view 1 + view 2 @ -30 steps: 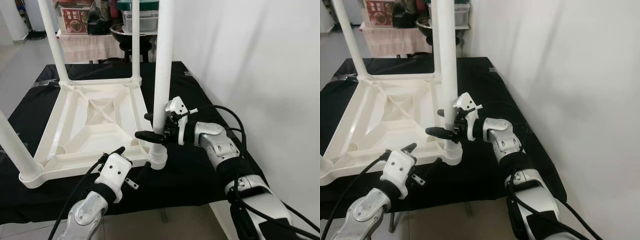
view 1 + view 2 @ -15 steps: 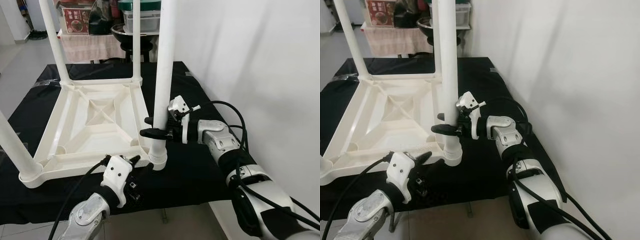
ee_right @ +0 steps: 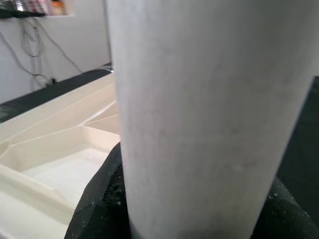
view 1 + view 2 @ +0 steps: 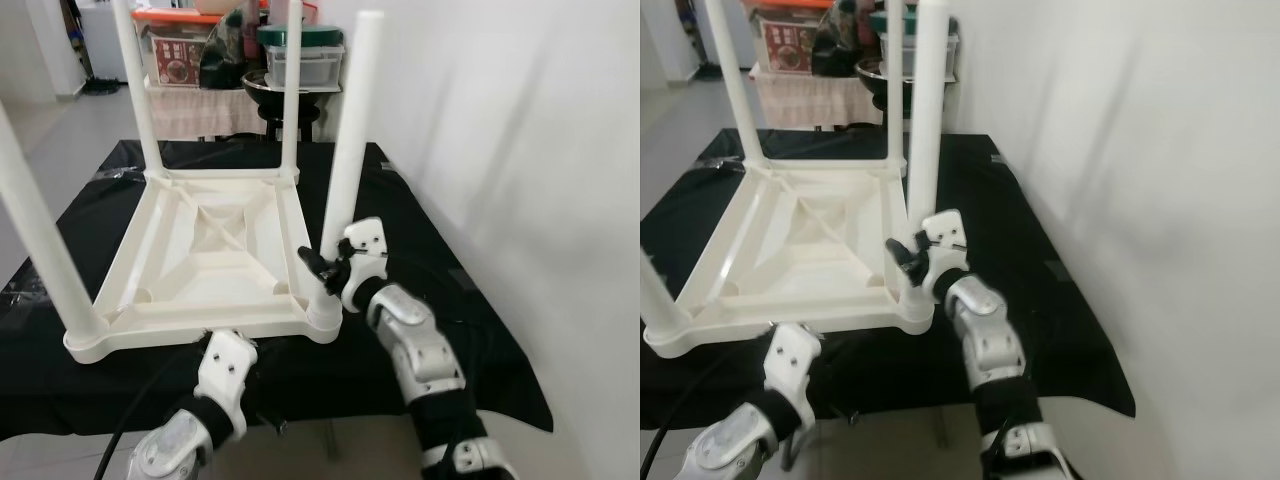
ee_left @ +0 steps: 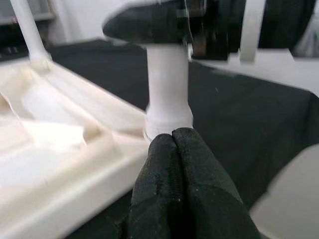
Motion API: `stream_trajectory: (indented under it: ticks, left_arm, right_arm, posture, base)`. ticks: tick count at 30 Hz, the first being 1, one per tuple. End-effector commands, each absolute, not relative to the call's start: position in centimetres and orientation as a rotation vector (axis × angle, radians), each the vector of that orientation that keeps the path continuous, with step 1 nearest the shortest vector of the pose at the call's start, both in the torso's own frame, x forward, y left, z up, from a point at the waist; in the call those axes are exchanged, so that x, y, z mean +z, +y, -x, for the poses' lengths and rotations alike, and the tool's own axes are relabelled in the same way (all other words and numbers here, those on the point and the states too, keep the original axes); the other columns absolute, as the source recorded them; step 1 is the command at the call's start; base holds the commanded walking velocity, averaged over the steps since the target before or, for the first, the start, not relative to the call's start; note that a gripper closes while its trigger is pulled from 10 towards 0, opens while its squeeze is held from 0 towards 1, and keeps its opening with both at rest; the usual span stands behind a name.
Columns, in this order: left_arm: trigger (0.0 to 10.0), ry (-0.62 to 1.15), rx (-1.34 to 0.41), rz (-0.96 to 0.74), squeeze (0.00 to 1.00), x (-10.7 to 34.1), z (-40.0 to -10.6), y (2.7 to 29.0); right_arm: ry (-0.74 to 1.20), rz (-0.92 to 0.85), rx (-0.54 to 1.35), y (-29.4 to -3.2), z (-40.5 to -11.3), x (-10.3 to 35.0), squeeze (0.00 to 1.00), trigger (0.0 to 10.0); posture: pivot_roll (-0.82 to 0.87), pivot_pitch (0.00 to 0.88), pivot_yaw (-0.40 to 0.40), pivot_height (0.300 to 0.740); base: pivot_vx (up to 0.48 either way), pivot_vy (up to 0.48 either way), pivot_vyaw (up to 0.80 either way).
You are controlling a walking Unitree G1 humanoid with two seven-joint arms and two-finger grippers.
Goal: Building children table
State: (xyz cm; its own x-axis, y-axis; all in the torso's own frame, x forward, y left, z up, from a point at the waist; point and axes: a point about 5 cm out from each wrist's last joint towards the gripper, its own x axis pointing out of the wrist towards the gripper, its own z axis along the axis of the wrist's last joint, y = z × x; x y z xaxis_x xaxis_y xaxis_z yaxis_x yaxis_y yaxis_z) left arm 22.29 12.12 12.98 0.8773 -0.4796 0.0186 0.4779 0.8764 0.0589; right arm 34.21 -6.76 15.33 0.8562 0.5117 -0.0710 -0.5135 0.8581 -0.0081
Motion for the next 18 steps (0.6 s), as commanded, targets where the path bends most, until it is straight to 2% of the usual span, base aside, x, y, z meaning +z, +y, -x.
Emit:
stream_trajectory:
  ticks: [1, 2, 5, 6, 9, 10, 12, 13, 14, 15, 16, 17, 18]
  left_arm:
    - [4.3, -0.025, -0.481, -0.057, 0.0, 12.6, -22.5, 12.3]
    - [10.0, -0.021, -0.467, -0.065, 0.0, 12.6, -22.6, 12.3]
    - [10.0, -0.02, -0.428, -0.073, 0.0, 12.6, -22.7, 12.6]
    - [10.0, -0.024, -0.39, -0.079, 0.0, 12.6, -22.8, 12.8]
    - [10.0, -0.028, -0.365, -0.082, 0.0, 12.6, -22.9, 13.0]
    - [10.0, -0.032, -0.34, -0.093, 0.0, 12.6, -23.0, 13.1]
    - [10.0, -0.034, -0.327, -0.108, 0.0, 12.4, -23.2, 13.1]
    - [10.0, -0.034, -0.327, -0.108, 0.0, 12.4, -23.2, 13.1]
    - [10.0, -0.034, -0.327, -0.111, 0.0, 12.4, -23.3, 13.1]
    - [10.0, -0.035, -0.335, -0.114, 0.0, 12.3, -23.4, 13.0]
    - [10.0, -0.035, -0.335, -0.114, 0.0, 12.3, -23.4, 13.0]
    - [10.0, -0.037, -0.348, -0.116, 0.0, 12.1, -23.6, 12.9]
    - [10.0, -0.037, -0.348, -0.116, 0.0, 12.1, -23.6, 13.0]
  right_arm:
    - [0.196, 0.09, 0.524, -7.1, -33.9, 12.5, 0.0, 0.0]
    - [0.195, 0.097, 0.523, -7.0, -34.1, 12.7, 0.0, 10.0]
    - [0.196, 0.095, 0.519, -6.9, -34.1, 13.2, 0.0, 10.0]
    - [0.195, 0.078, 0.557, -6.7, -33.9, 13.6, 1.0, 10.0]
    - [0.194, 0.066, 0.586, -6.6, -33.7, 13.8, 1.0, 10.0]
    - [0.162, 0.042, 0.671, -6.4, -33.5, 14.6, 1.0, 10.0]
    - [0.061, 0.016, 0.893, -5.9, -33.2, 16.6, 1.0, 10.0]
    - [0.061, 0.016, 0.893, -5.9, -33.2, 16.6, 1.0, 10.0]
    - [0.026, 0.014, 0.977, -5.7, -33.0, 17.2, 1.0, 10.0]
    - [-0.016, 0.063, 1.075, -6.0, -33.2, 17.7, 0.48, 10.0]
    - [-0.016, 0.063, 1.075, -6.0, -33.2, 17.7, 0.48, 10.0]
    - [-0.045, 0.139, 1.233, -6.9, -34.2, 18.5, 0.0, 10.0]
    - [-0.043, 0.141, 1.241, -6.9, -34.3, 18.6, 0.0, 10.0]
  posture:
    - [0.04, 0.0, -0.065, 0.74]
    - [0.03, 0.0, -0.069, 0.74]
    - [0.03, 0.0, -0.074, 0.74]
    - [0.03, 0.0, -0.076, 0.74]
    - [0.03, 0.0, -0.076, 0.74]
    - [0.03, 0.0, -0.076, 0.74]
    - [0.02, 0.0, -0.074, 0.74]
    - [0.02, 0.0, -0.074, 0.74]
    - [0.02, 0.0, -0.074, 0.74]
    - [0.03, 0.0, -0.071, 0.74]
    - [0.03, 0.0, -0.071, 0.74]
    - [0.03, 0.0, -0.066, 0.74]
    - [0.03, 0.0, -0.066, 0.74]
  base:
    - [0.0, 0.0, 0.0]
    - [0.0, 0.0, 0.0]
    - [0.0, 0.0, 0.0]
    - [0.0, 0.0, 0.0]
    - [0.0, 0.0, 0.0]
    - [0.0, 0.0, 0.0]
    - [0.0, 0.0, 0.0]
    - [0.0, 0.0, 0.0]
    - [0.0, 0.0, 0.0]
    - [0.0, 0.0, 0.0]
    - [0.0, 0.0, 0.0]
    - [0.0, 0.0, 0.0]
    - [0.0, 0.0, 0.0]
